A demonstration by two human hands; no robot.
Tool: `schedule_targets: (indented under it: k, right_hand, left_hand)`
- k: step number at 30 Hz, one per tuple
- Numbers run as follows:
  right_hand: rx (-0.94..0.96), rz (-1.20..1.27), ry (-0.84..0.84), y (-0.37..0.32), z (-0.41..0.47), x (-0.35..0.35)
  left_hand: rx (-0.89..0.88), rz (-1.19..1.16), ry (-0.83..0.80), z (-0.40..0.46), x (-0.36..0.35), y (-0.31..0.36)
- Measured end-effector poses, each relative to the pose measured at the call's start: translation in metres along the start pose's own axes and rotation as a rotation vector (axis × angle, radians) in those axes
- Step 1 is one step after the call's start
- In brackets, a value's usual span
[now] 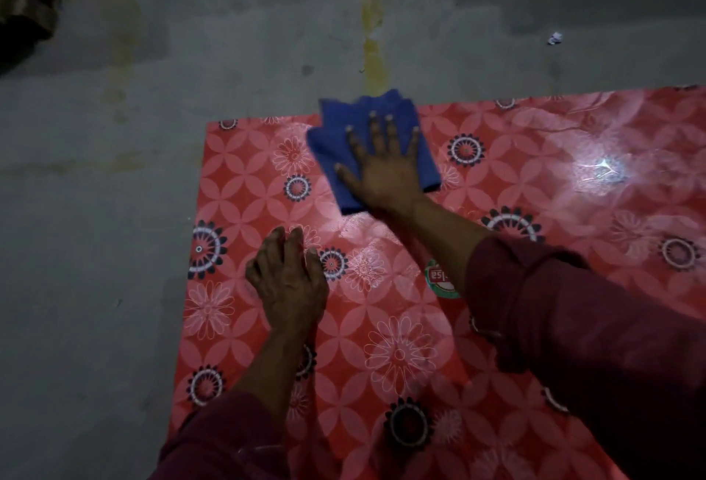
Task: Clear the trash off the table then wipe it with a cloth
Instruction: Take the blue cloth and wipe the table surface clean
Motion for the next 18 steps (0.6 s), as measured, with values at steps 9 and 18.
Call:
schedule_targets:
  k: [9,18]
  right_hand:
    - [-0.057,-0.140,0.000,0.095,-0.128,0.023]
    - [-0.539,0.036,0.079,0.022,-0.043,0.008]
  left_hand:
    - [-0.006,-0.035,-0.018,0.002,0.004,-0.002]
    - [-0.139,-0.070,-0.031,0.058,0.027,-0.068]
Point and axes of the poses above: each hand's wrist, its own z-axis towards the middle knuckle, its own x-axis out of the back of the hand, y = z × x, the point moved 1 cm from there along z, towards the middle knuckle, and after that the axes turned 6 degrees about z, right-handed, at the moved point
